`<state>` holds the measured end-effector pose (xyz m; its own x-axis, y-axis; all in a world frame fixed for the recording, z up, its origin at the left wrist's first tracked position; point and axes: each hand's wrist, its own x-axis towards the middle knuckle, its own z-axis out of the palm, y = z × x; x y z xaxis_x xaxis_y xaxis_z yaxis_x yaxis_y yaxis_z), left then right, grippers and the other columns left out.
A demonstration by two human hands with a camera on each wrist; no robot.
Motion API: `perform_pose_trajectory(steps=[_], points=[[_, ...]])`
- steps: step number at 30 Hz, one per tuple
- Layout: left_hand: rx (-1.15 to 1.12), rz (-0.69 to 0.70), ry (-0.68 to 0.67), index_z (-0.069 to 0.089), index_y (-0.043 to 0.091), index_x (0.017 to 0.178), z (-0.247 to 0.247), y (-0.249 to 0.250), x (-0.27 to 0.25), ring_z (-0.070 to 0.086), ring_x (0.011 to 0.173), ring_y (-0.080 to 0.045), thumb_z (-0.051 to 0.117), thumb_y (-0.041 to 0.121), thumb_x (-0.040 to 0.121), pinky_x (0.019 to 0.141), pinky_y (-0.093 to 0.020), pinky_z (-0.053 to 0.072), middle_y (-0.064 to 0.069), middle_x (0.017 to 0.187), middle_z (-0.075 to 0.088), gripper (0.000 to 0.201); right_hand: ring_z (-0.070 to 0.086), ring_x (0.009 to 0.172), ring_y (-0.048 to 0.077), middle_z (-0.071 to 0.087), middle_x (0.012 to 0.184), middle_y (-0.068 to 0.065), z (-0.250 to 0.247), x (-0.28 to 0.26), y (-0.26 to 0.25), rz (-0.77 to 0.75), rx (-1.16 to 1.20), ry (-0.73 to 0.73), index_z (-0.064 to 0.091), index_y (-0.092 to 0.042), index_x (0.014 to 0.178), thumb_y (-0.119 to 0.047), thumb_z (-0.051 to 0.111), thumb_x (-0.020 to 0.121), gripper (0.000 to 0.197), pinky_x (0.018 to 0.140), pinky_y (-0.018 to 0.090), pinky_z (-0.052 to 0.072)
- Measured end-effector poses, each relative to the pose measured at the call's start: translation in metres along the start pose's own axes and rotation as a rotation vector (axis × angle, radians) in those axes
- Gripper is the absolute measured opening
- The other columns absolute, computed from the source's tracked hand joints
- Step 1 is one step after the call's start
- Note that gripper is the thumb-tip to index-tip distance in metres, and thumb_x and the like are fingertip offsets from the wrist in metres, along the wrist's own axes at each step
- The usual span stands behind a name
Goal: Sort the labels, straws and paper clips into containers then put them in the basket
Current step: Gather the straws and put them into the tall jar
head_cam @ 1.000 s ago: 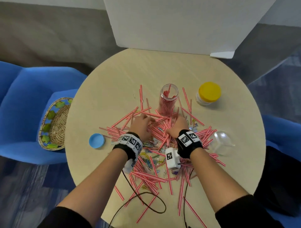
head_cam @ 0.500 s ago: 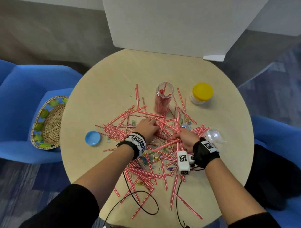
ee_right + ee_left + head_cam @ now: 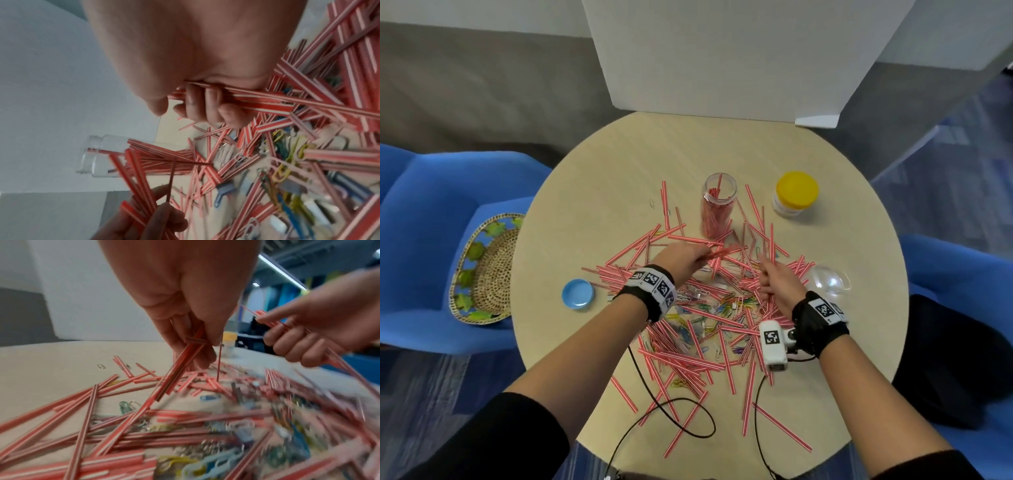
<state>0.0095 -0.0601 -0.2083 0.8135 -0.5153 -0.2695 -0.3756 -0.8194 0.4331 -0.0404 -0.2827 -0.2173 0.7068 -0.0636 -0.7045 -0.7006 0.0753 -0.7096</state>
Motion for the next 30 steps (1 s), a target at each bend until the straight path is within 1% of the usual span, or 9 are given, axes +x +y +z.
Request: perform_pose_trajectory(steps=[3, 6, 8, 12, 15, 18, 21, 25, 30], points=[[-0.355, -0.095, 0.201, 0.065, 0.014, 0.113, -0.012, -0.004, -0.009, 0.062, 0.068, -0.007, 0.052, 0.017, 0.099, 0.064, -0.019, 0.048, 0.001, 0.086, 0.070, 0.020, 0.021, 0.051, 0.011, 0.021, 0.063, -0.004, 0.004, -0.004, -0.008, -0.090, 0.205, 0.024, 0.038, -0.019, 0.075, -0.051, 0.042, 0.100, 0.041, 0.048, 0.024, 0.026], [-0.665, -0.151, 0.302, 0.059, 0.016, 0.118, -0.016, -0.005, -0.012, 0.060, 0.068, -0.016, 0.045, 0.013, 0.101, 0.066, -0.031, 0.054, 0.000, 0.078, 0.063, 0.022, 0.017, 0.047, 0.010, 0.019, 0.059, -0.005, 0.010, -0.009, -0.023, -0.176, 0.327, 0.048, 0.035, -0.020, 0.069, -0.051, 0.039, 0.102, 0.044, 0.040, 0.023, 0.022], [-0.768, -0.188, 0.303, 0.053, 0.024, 0.116, -0.016, -0.006, -0.011, 0.049, 0.063, -0.019, 0.038, 0.017, 0.103, 0.061, -0.039, 0.046, 0.002, 0.075, 0.052, 0.021, 0.015, 0.044, 0.010, 0.019, 0.058, -0.005, 0.014, -0.012, -0.033, -0.223, 0.329, 0.063, 0.035, -0.021, 0.069, -0.049, 0.039, 0.103, 0.044, 0.037, 0.022, 0.018], [-1.146, -0.272, 0.344, 0.048, 0.015, 0.096, -0.032, 0.003, -0.009, 0.033, 0.053, -0.009, 0.044, 0.022, 0.102, 0.052, -0.025, 0.030, 0.005, 0.067, 0.038, 0.010, 0.013, 0.042, 0.009, 0.019, 0.056, -0.004, 0.018, -0.016, -0.049, -0.273, 0.306, 0.054, 0.036, -0.022, 0.068, -0.050, 0.040, 0.102, 0.043, 0.035, 0.019, 0.016], [-1.315, -0.249, 0.440, 0.047, 0.020, 0.077, -0.061, 0.014, -0.008, 0.027, 0.045, -0.007, 0.055, 0.032, 0.098, 0.043, -0.018, 0.028, 0.009, 0.058, 0.033, 0.026, 0.013, 0.042, 0.010, 0.020, 0.056, -0.005, 0.018, -0.020, -0.060, -0.303, 0.272, 0.056, 0.036, -0.022, 0.068, -0.049, 0.042, 0.102, 0.043, 0.036, 0.019, 0.015], [-1.463, -0.177, 0.590, 0.036, 0.027, 0.057, -0.103, 0.029, -0.006, 0.021, 0.041, -0.010, 0.059, 0.036, 0.095, 0.041, -0.021, 0.022, 0.009, 0.049, 0.028, 0.046, 0.013, 0.043, 0.010, 0.019, 0.055, -0.005, 0.015, -0.023, -0.069, -0.334, 0.263, 0.050, 0.035, -0.022, 0.067, -0.047, 0.043, 0.102, 0.044, 0.038, 0.020, 0.013], [-1.651, -0.069, 0.702, 0.023, 0.024, 0.056, -0.148, 0.045, 0.006, 0.013, 0.043, -0.013, 0.052, 0.036, 0.099, 0.043, -0.026, 0.014, 0.006, 0.047, 0.018, 0.053, 0.013, 0.042, 0.009, 0.020, 0.054, -0.006, 0.013, -0.025, -0.075, -0.348, 0.271, 0.045, 0.036, -0.022, 0.067, -0.047, 0.041, 0.103, 0.044, 0.039, 0.021, 0.011], [-1.662, -0.005, 0.768, 0.018, 0.024, 0.056, -0.178, 0.060, 0.032, 0.011, 0.043, -0.013, 0.046, 0.036, 0.101, 0.044, -0.026, 0.016, 0.004, 0.048, 0.014, 0.055, 0.011, 0.047, 0.011, 0.017, 0.058, -0.005, 0.011, -0.027, -0.081, -0.385, 0.225, 0.051, 0.030, -0.023, 0.064, -0.048, 0.040, 0.102, 0.047, 0.043, 0.027, 0.010], [-1.339, -0.047, 0.735, 0.033, 0.028, 0.042, -0.162, 0.063, 0.061, 0.025, 0.038, -0.011, 0.045, 0.037, 0.102, 0.046, -0.023, 0.025, 0.008, 0.041, 0.028, 0.062, 0.009, 0.048, 0.013, 0.016, 0.055, -0.005, 0.003, -0.030, -0.096, -0.408, 0.215, 0.065, 0.025, -0.024, 0.063, -0.049, 0.040, 0.102, 0.048, 0.042, 0.026, 0.010]])
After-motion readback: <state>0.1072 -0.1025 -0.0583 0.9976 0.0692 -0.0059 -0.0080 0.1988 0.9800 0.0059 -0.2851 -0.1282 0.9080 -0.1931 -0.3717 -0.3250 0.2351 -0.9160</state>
